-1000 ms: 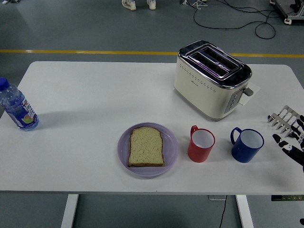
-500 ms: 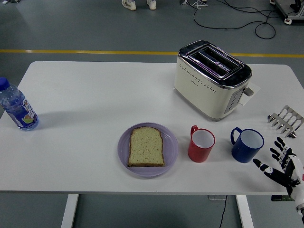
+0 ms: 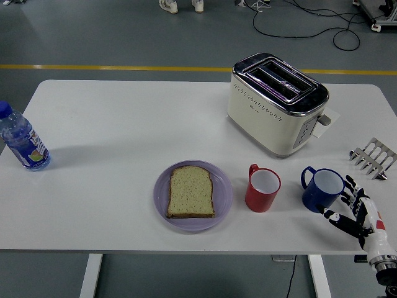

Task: Pick up the cup,pour liquid into bread,place the cup on the desk

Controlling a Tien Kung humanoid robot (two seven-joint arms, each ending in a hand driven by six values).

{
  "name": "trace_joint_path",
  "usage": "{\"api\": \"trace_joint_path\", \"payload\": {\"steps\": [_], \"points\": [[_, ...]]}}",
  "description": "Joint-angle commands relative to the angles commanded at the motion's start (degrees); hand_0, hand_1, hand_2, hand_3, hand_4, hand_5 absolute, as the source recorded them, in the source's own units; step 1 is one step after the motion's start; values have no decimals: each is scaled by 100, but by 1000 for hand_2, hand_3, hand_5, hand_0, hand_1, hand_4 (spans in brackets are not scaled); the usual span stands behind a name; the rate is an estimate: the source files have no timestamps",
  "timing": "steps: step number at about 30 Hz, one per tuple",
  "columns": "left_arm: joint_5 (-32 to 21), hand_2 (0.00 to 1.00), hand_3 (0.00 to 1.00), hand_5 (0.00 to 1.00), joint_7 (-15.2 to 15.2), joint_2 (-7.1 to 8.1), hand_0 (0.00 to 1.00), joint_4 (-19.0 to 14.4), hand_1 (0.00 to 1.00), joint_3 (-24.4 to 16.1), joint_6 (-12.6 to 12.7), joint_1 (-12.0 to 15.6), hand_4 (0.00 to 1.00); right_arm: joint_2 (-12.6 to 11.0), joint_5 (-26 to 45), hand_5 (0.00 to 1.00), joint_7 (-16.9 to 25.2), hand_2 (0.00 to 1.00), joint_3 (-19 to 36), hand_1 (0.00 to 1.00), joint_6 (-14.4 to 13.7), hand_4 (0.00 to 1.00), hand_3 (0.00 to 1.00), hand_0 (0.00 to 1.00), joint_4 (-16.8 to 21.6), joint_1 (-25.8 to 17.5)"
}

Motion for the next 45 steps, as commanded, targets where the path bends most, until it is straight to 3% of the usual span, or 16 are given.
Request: {"api": "trace_joint_path", "payload": {"steps": [24,45], "points": [[-100,591,523,749,0,-35,645,10,600,171,-8,50,297,321,278,125,254,973,-176,894,-186,996,998,945,-944,659],[-139,591,525,754,0,-38,646,11,602,204,-10,26,294,453,391,142,303,972,-323,892,-252,993,998,954,-1351,1056]]}}
